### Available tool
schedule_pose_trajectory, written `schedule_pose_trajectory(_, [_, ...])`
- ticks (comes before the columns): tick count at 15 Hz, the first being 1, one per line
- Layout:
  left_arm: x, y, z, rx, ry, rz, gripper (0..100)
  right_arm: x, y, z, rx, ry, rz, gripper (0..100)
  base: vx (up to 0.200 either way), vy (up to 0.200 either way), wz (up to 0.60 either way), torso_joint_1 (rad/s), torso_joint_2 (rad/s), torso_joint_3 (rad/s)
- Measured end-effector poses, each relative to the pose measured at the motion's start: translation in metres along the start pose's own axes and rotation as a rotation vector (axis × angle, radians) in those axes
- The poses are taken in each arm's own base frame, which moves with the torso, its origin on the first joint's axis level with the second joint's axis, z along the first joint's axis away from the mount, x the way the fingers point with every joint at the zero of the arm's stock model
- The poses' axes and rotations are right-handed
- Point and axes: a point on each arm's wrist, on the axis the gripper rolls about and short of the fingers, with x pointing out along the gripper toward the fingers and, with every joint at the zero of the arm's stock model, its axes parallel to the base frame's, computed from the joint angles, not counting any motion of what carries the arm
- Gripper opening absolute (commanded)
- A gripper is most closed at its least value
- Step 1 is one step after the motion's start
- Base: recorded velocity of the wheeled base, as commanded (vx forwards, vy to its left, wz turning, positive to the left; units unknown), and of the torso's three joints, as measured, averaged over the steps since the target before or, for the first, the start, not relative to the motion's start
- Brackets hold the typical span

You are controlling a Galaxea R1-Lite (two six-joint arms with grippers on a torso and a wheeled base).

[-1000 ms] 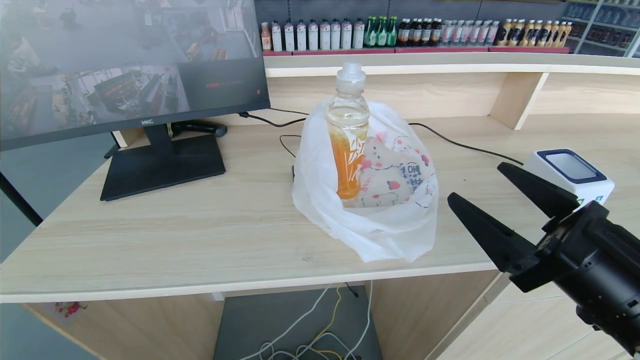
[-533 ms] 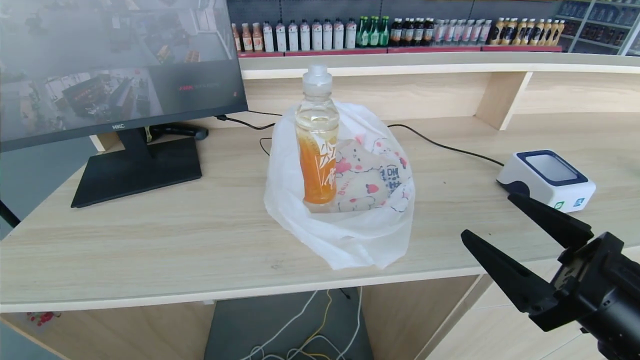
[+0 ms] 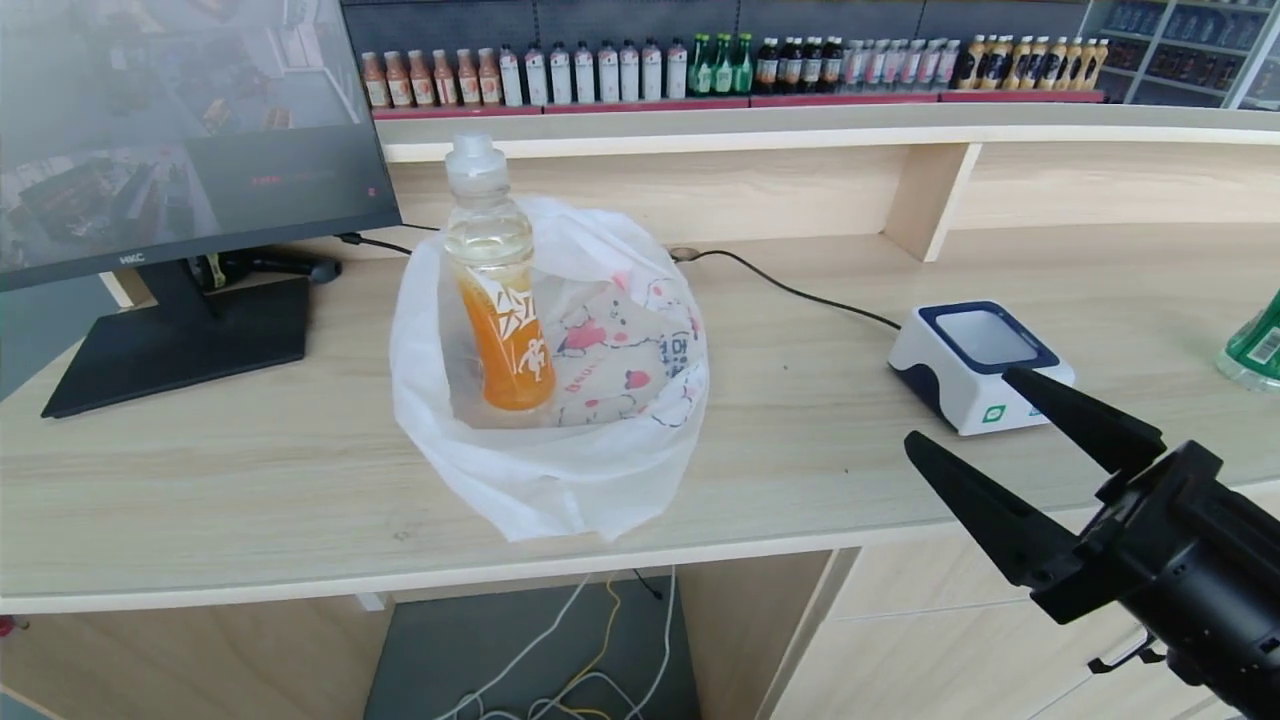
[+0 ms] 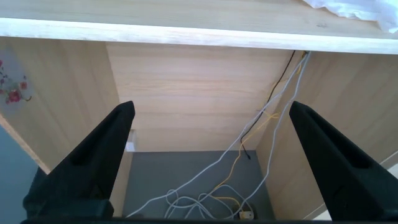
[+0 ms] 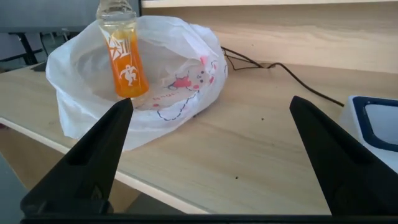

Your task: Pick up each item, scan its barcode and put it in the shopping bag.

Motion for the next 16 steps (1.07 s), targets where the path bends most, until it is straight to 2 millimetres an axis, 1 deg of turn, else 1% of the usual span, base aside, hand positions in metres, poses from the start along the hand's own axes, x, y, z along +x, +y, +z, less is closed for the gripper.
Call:
schedule_pose_trajectory(3, [0.0, 0.0, 0.0, 0.0, 0.0, 0.0, 100, 0.002, -0.001, -0.004, -0.003, 0.017, -0.005, 100, 0.0, -0.2, 0.0, 0.002, 0.0, 0.002])
schedule_pose_trajectory(8, [0.0, 0.0, 0.0, -0.001, 0.0, 0.0, 100, 0.013, -0.001, -0.003, -0.005, 0.006, -0.009, 100, 0.0, -0.2, 0.0, 0.001, 0.0, 0.002])
schedule_pose_trajectory(16, [0.0, 0.0, 0.0, 0.0, 0.0, 0.0, 100, 0.018, 0.0, -0.01, -0.007, 0.034, -0.008, 100, 0.0, -0.2, 0.0, 0.004, 0.0, 0.0])
